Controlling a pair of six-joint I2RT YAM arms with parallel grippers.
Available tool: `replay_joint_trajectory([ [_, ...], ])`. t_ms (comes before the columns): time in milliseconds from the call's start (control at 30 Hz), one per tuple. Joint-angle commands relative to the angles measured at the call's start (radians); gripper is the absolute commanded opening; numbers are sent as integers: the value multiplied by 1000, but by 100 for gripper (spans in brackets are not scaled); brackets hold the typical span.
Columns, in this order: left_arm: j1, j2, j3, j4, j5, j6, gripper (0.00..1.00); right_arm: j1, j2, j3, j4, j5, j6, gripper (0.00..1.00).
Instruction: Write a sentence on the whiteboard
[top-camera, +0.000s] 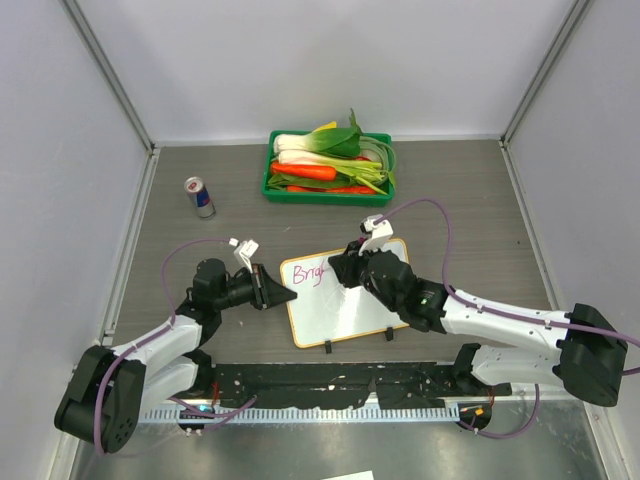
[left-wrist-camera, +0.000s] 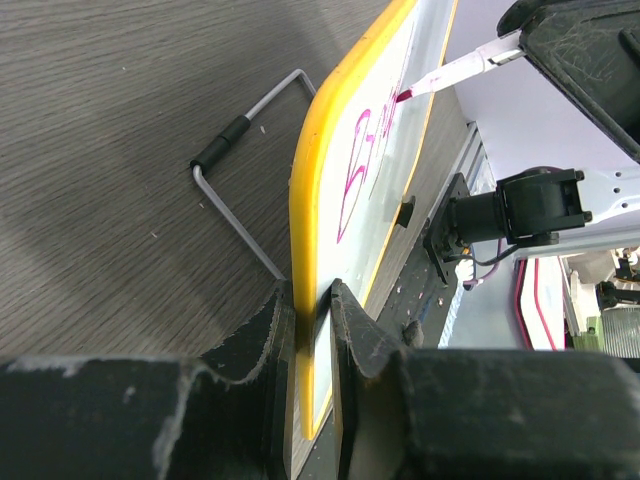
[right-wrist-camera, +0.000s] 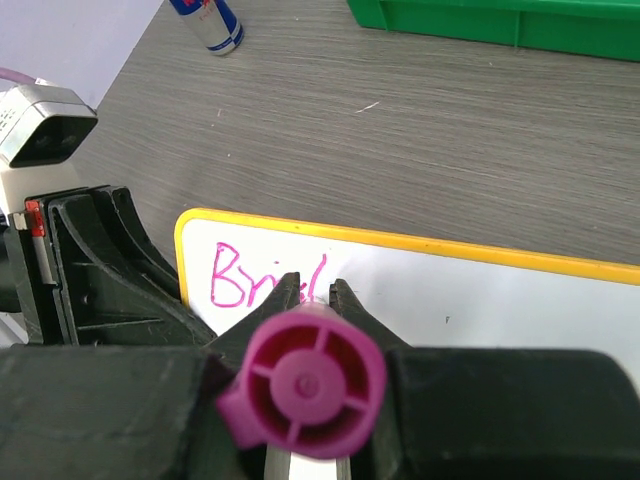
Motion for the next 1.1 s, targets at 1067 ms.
replay_joint_trajectory([
  [1067, -9, -8, -2, 0, -3, 27, 0, -11, -56, -51, -60, 22, -8, 1],
])
